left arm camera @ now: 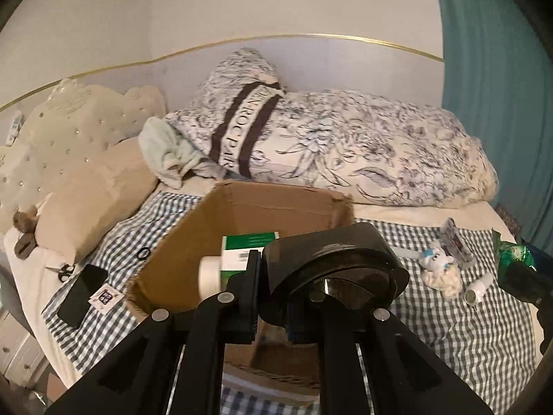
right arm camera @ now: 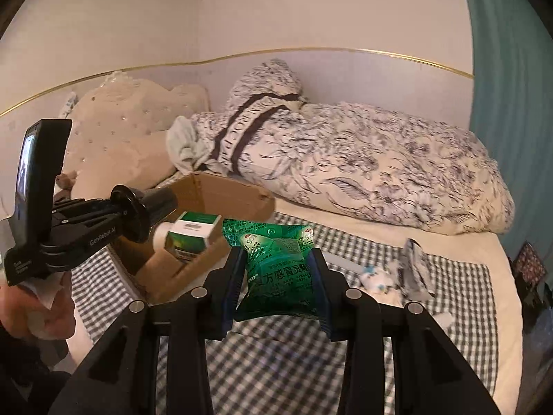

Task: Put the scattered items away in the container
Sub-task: 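Carry the black cup and green packet with both tools over the cardboard box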

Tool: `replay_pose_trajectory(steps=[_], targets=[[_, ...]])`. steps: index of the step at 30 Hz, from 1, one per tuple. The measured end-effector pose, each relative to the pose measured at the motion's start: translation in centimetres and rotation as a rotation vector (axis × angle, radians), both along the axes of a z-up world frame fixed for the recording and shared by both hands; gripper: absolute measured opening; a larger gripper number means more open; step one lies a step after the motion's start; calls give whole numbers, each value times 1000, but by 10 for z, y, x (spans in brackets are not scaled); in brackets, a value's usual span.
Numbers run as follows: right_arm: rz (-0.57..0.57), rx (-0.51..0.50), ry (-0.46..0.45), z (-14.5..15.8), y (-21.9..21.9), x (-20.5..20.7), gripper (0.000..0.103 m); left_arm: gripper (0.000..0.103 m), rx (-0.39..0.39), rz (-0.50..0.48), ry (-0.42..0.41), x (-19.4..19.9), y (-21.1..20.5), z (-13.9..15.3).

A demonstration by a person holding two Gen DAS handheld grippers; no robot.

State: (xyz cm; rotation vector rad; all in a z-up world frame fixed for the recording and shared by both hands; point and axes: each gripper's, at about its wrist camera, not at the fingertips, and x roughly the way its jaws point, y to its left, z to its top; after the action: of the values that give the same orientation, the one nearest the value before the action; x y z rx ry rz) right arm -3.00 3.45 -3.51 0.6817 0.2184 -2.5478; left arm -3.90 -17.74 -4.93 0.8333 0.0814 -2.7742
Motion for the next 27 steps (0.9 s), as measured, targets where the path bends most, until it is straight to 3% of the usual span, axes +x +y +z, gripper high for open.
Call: replay_pose_trajectory(steps=[14,27], targets=[[86,-4,-3,2,-53,-13,37,11,-39,108,-1,8,-44,-4],[141,8,-37,-3,-109,-44,37,11,-1,175,-45,-10,-80,-24]])
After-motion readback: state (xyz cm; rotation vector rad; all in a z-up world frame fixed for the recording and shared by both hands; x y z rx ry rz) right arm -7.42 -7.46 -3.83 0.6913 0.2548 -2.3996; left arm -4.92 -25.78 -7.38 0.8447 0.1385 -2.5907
